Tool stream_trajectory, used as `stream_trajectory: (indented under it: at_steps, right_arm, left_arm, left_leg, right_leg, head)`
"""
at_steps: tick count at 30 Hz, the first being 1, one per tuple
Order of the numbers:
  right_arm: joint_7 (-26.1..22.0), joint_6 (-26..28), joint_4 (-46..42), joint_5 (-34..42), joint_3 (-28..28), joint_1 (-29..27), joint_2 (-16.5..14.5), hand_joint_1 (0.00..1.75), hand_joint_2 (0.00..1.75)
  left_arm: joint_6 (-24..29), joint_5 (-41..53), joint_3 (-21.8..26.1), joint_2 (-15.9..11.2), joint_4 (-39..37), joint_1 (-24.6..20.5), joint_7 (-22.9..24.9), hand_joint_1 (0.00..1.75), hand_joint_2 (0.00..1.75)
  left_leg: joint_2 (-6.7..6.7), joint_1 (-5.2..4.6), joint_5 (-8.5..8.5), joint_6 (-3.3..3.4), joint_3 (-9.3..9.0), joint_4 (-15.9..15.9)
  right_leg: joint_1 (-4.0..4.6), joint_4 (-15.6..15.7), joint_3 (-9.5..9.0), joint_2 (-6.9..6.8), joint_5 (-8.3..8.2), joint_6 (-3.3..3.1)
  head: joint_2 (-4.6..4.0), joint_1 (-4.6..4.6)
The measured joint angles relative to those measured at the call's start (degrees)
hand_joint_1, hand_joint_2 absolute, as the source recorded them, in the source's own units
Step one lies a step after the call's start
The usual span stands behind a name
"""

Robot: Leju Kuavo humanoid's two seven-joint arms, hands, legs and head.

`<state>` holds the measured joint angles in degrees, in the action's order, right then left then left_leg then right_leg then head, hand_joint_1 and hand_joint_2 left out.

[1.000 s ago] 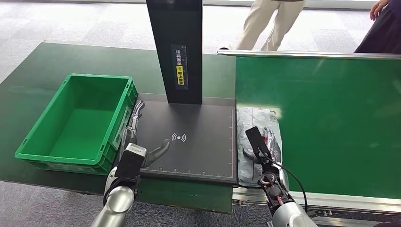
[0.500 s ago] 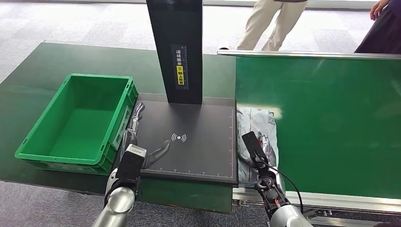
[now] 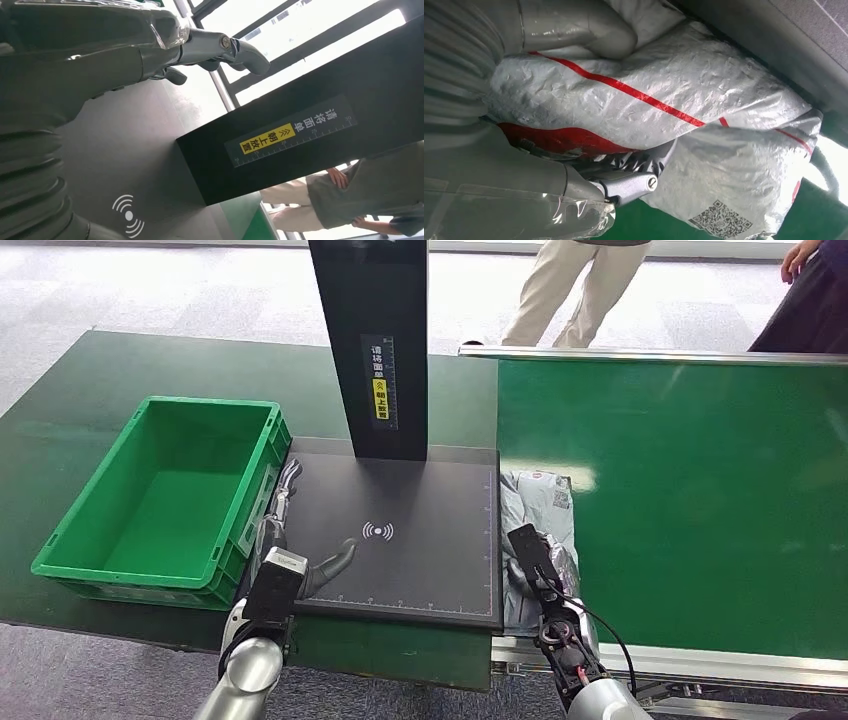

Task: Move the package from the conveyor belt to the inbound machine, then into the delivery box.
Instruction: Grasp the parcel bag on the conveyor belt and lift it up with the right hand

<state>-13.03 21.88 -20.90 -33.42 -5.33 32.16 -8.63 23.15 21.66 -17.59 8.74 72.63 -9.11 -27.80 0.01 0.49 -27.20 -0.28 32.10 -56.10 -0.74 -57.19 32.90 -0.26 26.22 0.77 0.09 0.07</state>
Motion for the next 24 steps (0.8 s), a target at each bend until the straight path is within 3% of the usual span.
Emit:
stream_trajectory:
  at_steps: [11,18,24]
  right_arm:
    - [-2.17,0.16,0.01,1.92,-0.01,0.08,-0.2,1.75,1.75]
    - [-9.12,3.2,-1.37,5.67,-0.04,-1.48,-0.74,1.75,1.75]
    - [-11.82,5.48,-8.44,9.36,0.66,-5.74,-0.91,1.75,1.75]
  left_arm:
    - [0.24,-0.07,0.02,-0.33,0.33,0.21,0.4,0.0,1.75]
    - [1.33,0.12,0.22,-0.6,1.37,0.96,1.22,0.0,1.75]
    - [1.89,0.95,1.11,-0.87,2.81,2.56,1.73,0.0,1.75]
  left_leg:
    - [0.0,0.0,0.0,0.0,0.0,0.0]
    - [-0.01,0.0,0.0,0.0,0.03,0.0]
    - [-0.01,0.0,-0.01,0.0,0.05,0.01]
  right_leg:
    - [0.0,0.0,-0.02,0.0,0.0,0.0]
    - [0.0,-0.01,0.01,0.0,0.0,0.0]
    - [0.0,0.0,0.02,0.0,0.01,0.0]
  head:
    - [0.0,0.02]
    - [0.0,0.01]
    - [0.0,0.02]
